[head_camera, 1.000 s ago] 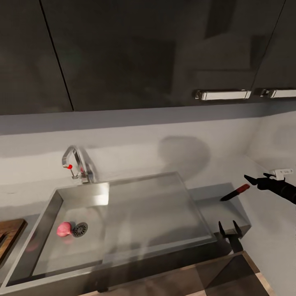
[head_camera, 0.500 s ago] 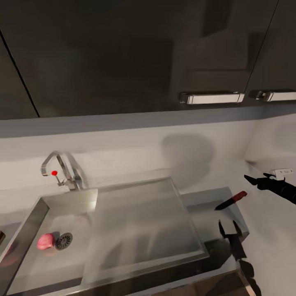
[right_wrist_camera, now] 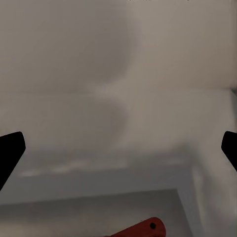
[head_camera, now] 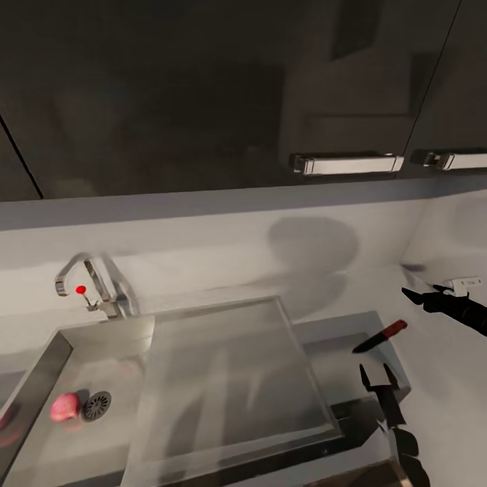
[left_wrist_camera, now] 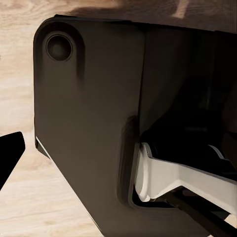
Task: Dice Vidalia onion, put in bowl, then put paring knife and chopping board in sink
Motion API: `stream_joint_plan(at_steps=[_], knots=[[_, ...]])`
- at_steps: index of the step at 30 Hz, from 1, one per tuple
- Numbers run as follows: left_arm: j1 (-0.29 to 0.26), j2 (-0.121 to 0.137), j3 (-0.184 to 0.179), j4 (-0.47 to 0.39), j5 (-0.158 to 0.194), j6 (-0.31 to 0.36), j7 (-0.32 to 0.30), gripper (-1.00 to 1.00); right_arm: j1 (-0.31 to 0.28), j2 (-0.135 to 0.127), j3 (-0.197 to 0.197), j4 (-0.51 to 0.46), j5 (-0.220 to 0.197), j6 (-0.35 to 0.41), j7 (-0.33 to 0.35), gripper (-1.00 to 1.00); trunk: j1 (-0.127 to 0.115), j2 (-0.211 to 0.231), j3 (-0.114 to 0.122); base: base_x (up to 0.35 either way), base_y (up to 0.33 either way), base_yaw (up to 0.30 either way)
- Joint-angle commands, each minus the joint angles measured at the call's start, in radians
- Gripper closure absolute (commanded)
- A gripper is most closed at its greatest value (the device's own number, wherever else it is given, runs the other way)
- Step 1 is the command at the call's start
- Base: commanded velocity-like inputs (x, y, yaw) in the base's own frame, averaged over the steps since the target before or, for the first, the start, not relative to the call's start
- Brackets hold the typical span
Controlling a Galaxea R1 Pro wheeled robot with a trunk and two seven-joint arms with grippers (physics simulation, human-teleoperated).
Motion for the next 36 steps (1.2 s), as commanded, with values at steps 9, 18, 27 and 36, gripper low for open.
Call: stream_joint_plan(at_steps=[9,18,27,36], knots=[[0.0,0.077,0.022,0.019,0.003,0.004,0.006,-1.0,-0.002,-0.001,0.005,0.0,-0.011,0.004,0.001,-1.0,0.001,-0.002,-0.002,0.029,-0.012,0.0],[0.0,0.135,0.029,0.108,0.004,0.015,0.014,-1.0,-0.002,0.0,0.005,0.0,-0.011,0.004,0.001,-1.0,0.001,-0.002,-0.002,0.001,0.0,0.0],[0.0,0.151,0.028,0.142,0.003,0.28,0.036,-1.0,-0.002,0.0,0.005,0.0,-0.011,0.004,0.001,-1.0,0.001,-0.002,-0.002,0.0,0.0,0.0],[0.0,0.154,0.025,0.142,0.002,0.319,0.038,-1.0,-0.002,0.0,0.005,0.0,-0.011,0.004,0.001,-1.0,0.001,-0.002,-0.002,0.0,0.0,0.0]])
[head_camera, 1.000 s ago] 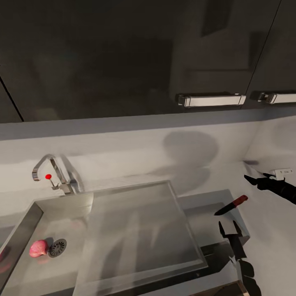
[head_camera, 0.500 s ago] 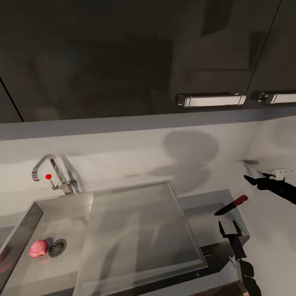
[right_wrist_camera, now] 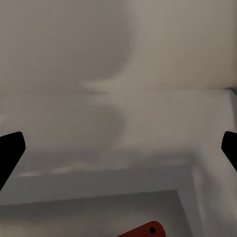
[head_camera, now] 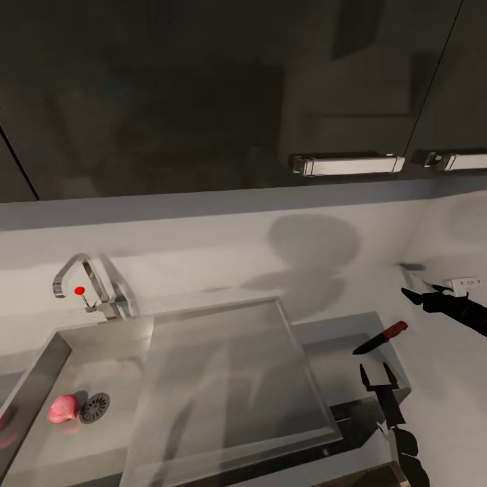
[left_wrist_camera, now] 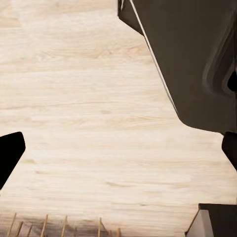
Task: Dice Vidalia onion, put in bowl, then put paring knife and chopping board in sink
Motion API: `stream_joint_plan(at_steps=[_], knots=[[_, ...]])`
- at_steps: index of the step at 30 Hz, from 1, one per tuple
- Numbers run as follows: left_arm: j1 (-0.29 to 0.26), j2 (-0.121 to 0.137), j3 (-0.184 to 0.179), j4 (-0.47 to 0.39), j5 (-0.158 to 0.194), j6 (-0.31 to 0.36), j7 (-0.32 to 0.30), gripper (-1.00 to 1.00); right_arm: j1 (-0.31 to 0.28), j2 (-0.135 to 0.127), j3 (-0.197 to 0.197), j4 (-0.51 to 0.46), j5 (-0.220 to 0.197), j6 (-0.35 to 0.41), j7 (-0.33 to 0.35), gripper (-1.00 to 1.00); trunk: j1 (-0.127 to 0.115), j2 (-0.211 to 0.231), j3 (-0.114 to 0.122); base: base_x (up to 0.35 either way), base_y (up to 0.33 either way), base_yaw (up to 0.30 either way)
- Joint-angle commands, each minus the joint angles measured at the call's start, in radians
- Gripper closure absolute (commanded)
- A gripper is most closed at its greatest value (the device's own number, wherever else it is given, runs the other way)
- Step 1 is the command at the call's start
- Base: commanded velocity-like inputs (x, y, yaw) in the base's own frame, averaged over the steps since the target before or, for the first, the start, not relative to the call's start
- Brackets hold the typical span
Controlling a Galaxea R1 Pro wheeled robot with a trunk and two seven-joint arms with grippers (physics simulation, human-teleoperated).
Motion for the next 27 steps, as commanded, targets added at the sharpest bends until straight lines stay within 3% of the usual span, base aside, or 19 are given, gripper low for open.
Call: stream_joint_plan(at_steps=[1,4,13,16,20,22,23,24,27], knots=[[0.0,-0.001,0.006,-0.003,0.0,-0.072,0.001,-1.0,-0.001,-0.001,0.003,0.0,-0.01,0.004,0.0,-1.0,0.001,-0.002,-0.002,0.0,0.0,0.0],[0.0,-0.002,0.005,-0.003,0.0,-0.106,0.001,-1.0,-0.001,-0.001,0.003,0.0,-0.01,0.004,-0.001,-1.0,0.001,-0.002,-0.002,0.0,0.0,0.0],[0.0,-0.005,0.005,-0.003,0.0,-0.117,-0.001,-1.0,-0.001,0.001,0.011,0.0,-0.01,0.017,0.0,-1.0,0.001,-0.002,-0.002,0.0,0.0,0.0],[0.0,-0.002,0.005,-0.002,0.0,-0.116,-0.001,-1.0,-0.001,0.001,0.05,0.0,-0.008,0.064,0.001,-1.0,0.001,-0.002,-0.002,0.0,0.0,0.0],[0.0,-0.001,0.005,-0.001,0.0,-0.116,-0.001,-1.0,-0.001,-0.002,0.073,0.0,0.014,0.138,0.002,-1.0,0.001,-0.002,-0.002,0.0,0.0,0.0],[0.0,-0.002,0.005,-0.001,0.0,-0.116,-0.001,-1.0,-0.001,-0.008,0.082,-0.001,0.069,0.175,0.004,-1.0,0.001,-0.002,-0.002,0.0,0.0,0.0],[0.0,-0.002,0.005,-0.001,0.0,-0.116,-0.001,-1.0,-0.001,-0.019,0.085,-0.001,0.13,0.191,0.007,-1.0,0.001,-0.002,-0.002,0.0,0.0,0.0],[0.0,-0.002,0.005,-0.001,0.0,-0.116,-0.001,-1.0,-0.001,-0.026,0.086,-0.001,0.166,0.197,0.011,-1.0,0.001,-0.002,-0.002,0.0,0.0,0.0],[0.0,-0.004,0.005,-0.001,0.0,-0.116,-0.001,-1.0,0.0,-0.063,0.084,-0.038,0.375,0.212,0.141,-1.0,0.001,-0.002,-0.002,0.0,0.0,0.0]])
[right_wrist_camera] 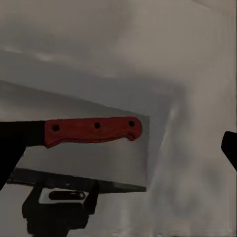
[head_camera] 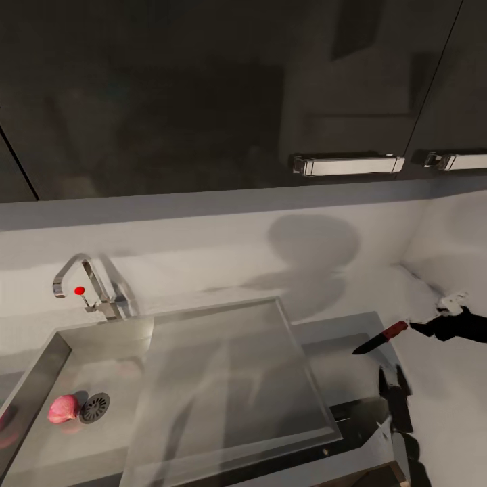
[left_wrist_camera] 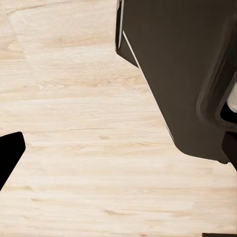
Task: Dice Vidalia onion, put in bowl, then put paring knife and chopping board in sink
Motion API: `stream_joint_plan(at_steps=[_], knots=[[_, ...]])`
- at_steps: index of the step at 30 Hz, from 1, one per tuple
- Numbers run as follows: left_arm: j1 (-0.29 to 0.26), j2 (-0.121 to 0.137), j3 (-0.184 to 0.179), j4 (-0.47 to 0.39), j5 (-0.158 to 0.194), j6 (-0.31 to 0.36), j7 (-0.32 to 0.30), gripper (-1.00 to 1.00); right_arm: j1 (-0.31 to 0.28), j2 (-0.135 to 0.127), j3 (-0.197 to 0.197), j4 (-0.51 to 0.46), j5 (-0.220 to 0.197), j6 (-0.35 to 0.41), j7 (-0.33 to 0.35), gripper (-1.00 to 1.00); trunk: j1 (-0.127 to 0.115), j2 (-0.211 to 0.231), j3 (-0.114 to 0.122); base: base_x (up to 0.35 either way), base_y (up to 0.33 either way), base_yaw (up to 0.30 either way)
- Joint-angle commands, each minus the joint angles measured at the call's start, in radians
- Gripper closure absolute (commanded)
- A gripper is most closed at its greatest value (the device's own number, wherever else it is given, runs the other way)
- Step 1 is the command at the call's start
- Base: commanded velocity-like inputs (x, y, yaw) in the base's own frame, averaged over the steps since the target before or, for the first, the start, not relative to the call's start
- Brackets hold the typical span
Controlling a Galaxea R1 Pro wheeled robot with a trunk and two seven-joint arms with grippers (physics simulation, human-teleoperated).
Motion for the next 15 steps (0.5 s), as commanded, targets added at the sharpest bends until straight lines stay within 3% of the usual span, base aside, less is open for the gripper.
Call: stream_joint_plan(at_steps=[1,6,10,11,12,15], knots=[[0.0,-0.001,0.008,-0.002,0.001,0.005,0.001,-1.0,-0.002,-0.006,0.004,-0.015,0.018,0.008,0.036,-1.0,0.001,-0.002,-0.002,0.0,0.0,0.0],[0.0,-0.003,0.008,-0.002,0.001,0.004,0.002,-1.0,-0.002,-0.031,-0.009,-0.119,0.183,0.011,0.294,-1.0,0.001,-0.002,-0.002,0.0,0.0,0.0],[0.0,-0.008,0.008,-0.002,0.0,0.004,0.001,-1.0,-0.001,-0.042,-0.035,-0.169,0.294,0.01,0.409,-1.0,0.001,-0.002,-0.002,0.0,0.0,0.0],[0.0,-0.011,0.008,-0.002,0.0,0.004,0.001,-1.0,-0.001,-0.044,-0.042,-0.199,0.363,0.01,0.464,-1.0,0.001,-0.002,-0.002,0.0,0.0,0.0],[0.0,-0.012,0.008,-0.002,0.0,0.004,0.001,-1.0,-0.001,-0.045,-0.046,-0.218,0.404,0.009,0.5,-1.0,0.001,-0.002,-0.002,0.0,0.0,0.0],[0.0,-0.013,0.008,-0.002,0.0,0.004,0.001,-1.0,-0.001,-0.046,-0.053,-0.253,0.452,0.009,0.572,-1.0,0.001,-0.002,-0.002,0.0,0.0,0.0]])
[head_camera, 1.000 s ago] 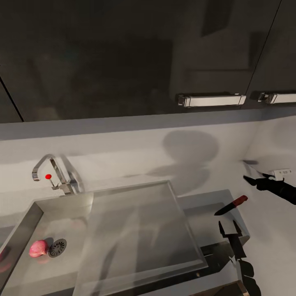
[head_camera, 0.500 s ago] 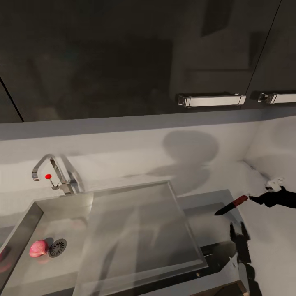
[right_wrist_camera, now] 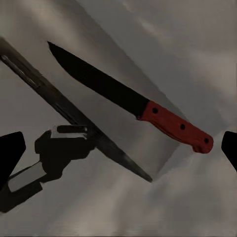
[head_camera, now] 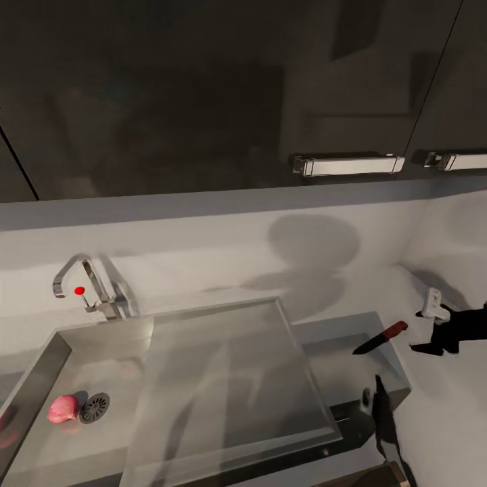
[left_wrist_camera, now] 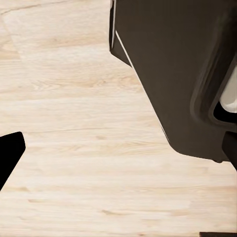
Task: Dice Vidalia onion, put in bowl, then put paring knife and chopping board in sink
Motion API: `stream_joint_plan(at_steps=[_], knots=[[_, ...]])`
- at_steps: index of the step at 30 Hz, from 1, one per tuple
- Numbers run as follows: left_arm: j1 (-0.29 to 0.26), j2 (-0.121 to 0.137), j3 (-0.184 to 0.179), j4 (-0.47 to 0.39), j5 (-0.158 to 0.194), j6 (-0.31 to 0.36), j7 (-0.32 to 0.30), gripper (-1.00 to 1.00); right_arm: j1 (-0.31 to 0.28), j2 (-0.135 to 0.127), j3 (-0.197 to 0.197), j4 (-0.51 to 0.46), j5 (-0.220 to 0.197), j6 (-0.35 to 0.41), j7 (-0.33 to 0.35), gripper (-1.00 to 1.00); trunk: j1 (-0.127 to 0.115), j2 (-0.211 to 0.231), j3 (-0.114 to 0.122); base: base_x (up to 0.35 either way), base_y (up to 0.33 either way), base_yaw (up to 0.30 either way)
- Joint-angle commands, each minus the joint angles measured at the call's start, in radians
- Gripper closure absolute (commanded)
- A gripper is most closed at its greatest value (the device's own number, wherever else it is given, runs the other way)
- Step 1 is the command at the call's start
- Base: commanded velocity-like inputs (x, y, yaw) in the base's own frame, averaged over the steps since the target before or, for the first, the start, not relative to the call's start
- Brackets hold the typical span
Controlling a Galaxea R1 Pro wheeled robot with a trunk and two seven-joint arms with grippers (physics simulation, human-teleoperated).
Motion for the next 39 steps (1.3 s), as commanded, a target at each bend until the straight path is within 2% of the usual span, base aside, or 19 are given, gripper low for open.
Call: stream_joint_plan(at_steps=[1,3,7,10,14,16,18,21,22,24,26,28,31,32,33,34,37,38,39], knots=[[0.0,-0.001,0.007,-0.002,0.0,0.005,0.001,-1.0,-0.003,-0.001,-0.011,-0.029,0.018,0.009,0.048,-1.0,0.001,-0.002,-0.002,0.0,0.0,0.0],[0.0,-0.004,0.006,-0.002,0.0,0.005,0.001,-1.0,-0.006,-0.001,-0.045,-0.06,0.029,0.011,0.088,-1.0,0.001,-0.002,-0.002,0.0,0.0,0.0],[0.0,-0.011,0.006,-0.002,0.0,0.005,0.001,-1.0,-0.009,0.001,-0.065,-0.076,0.048,0.012,0.108,-1.0,0.001,-0.002,-0.002,0.0,0.0,0.0],[0.0,-0.015,0.006,-0.002,0.0,0.005,0.001,-1.0,-0.039,0.002,-0.084,-0.072,0.141,0.013,0.11,-1.0,0.001,-0.002,-0.002,0.0,0.0,0.0],[0.0,-0.02,0.006,-0.002,0.0,0.005,0.001,-1.0,-0.113,0.002,-0.103,-0.016,0.219,0.01,0.115,-1.0,0.001,-0.002,-0.002,0.0,0.0,0.0],[0.0,-0.026,0.006,-0.002,0.0,0.005,0.001,-1.0,-0.133,0.002,-0.11,-0.008,0.235,0.011,0.096,-1.0,0.001,-0.002,-0.002,0.0,0.0,0.0],[0.0,-0.03,0.006,-0.002,-0.001,0.005,0.001,-1.0,-0.146,0.002,-0.141,-0.021,0.242,0.012,0.017,-1.0,0.001,-0.002,-0.002,0.0,0.0,0.0],[0.0,-0.033,0.006,-0.002,-0.001,0.005,0.001,-1.0,-0.152,0.006,-0.171,-0.074,0.243,0.016,-0.23,-1.0,0.001,-0.002,-0.002,0.0,0.0,0.0],[0.0,-0.034,0.006,-0.002,-0.001,0.005,0.001,-1.0,-0.154,0.012,-0.179,-0.089,0.243,0.02,-0.358,-1.0,0.001,-0.002,-0.002,0.0,0.0,0.0],[0.0,-0.035,0.006,-0.002,-0.001,0.005,0.001,-1.0,-0.155,0.027,-0.186,-0.103,0.244,0.029,-0.526,-1.0,0.001,-0.002,-0.002,0.0,0.0,0.0],[0.0,-0.036,0.006,-0.002,-0.001,0.005,0.001,-1.0,-0.157,0.043,-0.189,-0.109,0.245,0.058,-0.657,-1.0,0.001,-0.002,-0.002,0.0,0.0,0.0],[0.0,-0.037,0.006,-0.002,-0.001,0.005,0.001,-1.0,-0.159,0.057,-0.19,-0.111,0.245,0.086,-0.722,-1.0,0.001,-0.002,-0.002,0.0,0.0,0.0],[0.0,-0.039,0.006,-0.002,-0.001,0.005,0.001,-1.0,-0.18,0.099,-0.192,-0.095,0.245,0.127,-0.817,-1.0,0.001,-0.002,-0.002,0.0,0.0,0.0],[0.0,-0.041,0.006,-0.002,-0.001,0.005,0.001,-1.0,-0.202,0.13,-0.192,-0.075,0.246,0.138,-0.858,-1.0,0.001,-0.002,-0.002,0.0,0.0,0.0],[0.0,-0.044,0.006,-0.002,-0.001,0.005,0.001,-1.0,-0.256,0.201,-0.192,-0.01,0.248,0.149,-0.933,-1.0,0.001,-0.002,-0.002,0.0,0.0,0.0],[0.0,-0.044,0.006,-0.002,-0.001,0.005,0.001,-1.0,-0.293,0.253,-0.191,0.058,0.26,0.152,-0.977,-1.0,0.001,-0.002,-0.002,0.0,0.0,0.0],[0.0,-0.045,0.006,-0.002,-0.001,0.005,0.001,-1.0,-0.334,0.307,-0.189,0.149,0.303,0.152,-1.006,-1.0,0.001,-0.002,-0.002,0.0,0.0,0.0],[0.0,-0.045,0.006,-0.002,-0.002,0.005,0.001,-1.0,-0.355,0.341,-0.167,0.198,0.363,0.149,-1.012,-1.0,0.001,-0.002,-0.002,0.0,0.0,0.0],[0.0,-0.045,0.006,-0.002,-0.002,0.005,0.001,-1.0,-0.357,0.344,-0.158,0.203,0.37,0.148,-1.009,-1.0,0.001,-0.002,-0.002,0.0,0.0,0.0]])
